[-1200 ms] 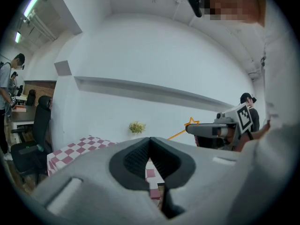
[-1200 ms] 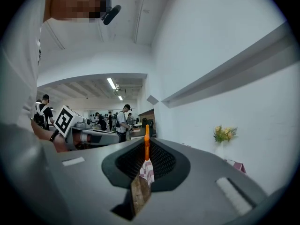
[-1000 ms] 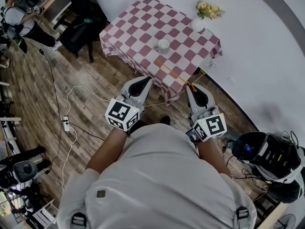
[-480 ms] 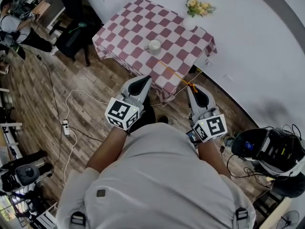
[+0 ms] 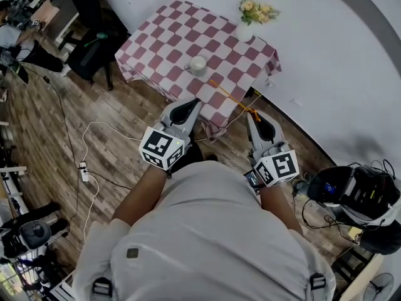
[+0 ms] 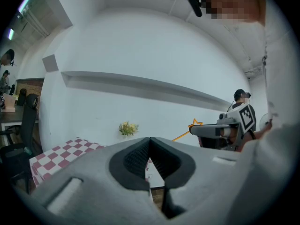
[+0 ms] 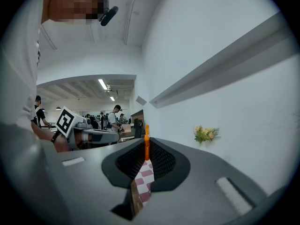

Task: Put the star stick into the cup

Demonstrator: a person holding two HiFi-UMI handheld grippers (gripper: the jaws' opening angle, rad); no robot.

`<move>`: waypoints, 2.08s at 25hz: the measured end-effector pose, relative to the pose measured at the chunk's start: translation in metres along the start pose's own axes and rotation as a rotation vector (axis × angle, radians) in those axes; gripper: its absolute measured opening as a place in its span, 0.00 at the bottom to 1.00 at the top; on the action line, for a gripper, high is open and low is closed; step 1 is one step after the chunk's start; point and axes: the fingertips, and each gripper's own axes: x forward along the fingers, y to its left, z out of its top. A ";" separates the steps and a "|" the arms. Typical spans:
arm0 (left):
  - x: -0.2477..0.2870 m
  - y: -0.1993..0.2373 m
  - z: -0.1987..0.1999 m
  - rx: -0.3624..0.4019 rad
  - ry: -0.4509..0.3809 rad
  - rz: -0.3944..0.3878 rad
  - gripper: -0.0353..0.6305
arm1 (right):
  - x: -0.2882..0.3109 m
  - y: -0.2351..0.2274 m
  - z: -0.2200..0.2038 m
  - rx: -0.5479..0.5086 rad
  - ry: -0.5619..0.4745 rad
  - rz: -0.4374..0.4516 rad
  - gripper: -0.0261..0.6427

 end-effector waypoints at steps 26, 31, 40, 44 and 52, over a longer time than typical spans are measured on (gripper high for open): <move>0.047 0.130 -0.012 -0.053 0.089 0.005 0.06 | 0.139 -0.038 -0.021 0.035 0.092 -0.005 0.08; 0.059 0.156 -0.020 -0.065 0.124 -0.010 0.06 | 0.163 -0.048 -0.032 0.050 0.136 -0.025 0.08; 0.082 0.194 -0.037 -0.063 0.172 -0.062 0.06 | 0.208 -0.058 -0.064 0.084 0.215 -0.049 0.08; 0.090 0.208 -0.048 -0.074 0.195 -0.075 0.06 | 0.222 -0.063 -0.077 0.094 0.247 -0.061 0.08; 0.104 0.230 -0.066 -0.103 0.242 -0.114 0.06 | 0.245 -0.074 -0.102 0.100 0.312 -0.085 0.08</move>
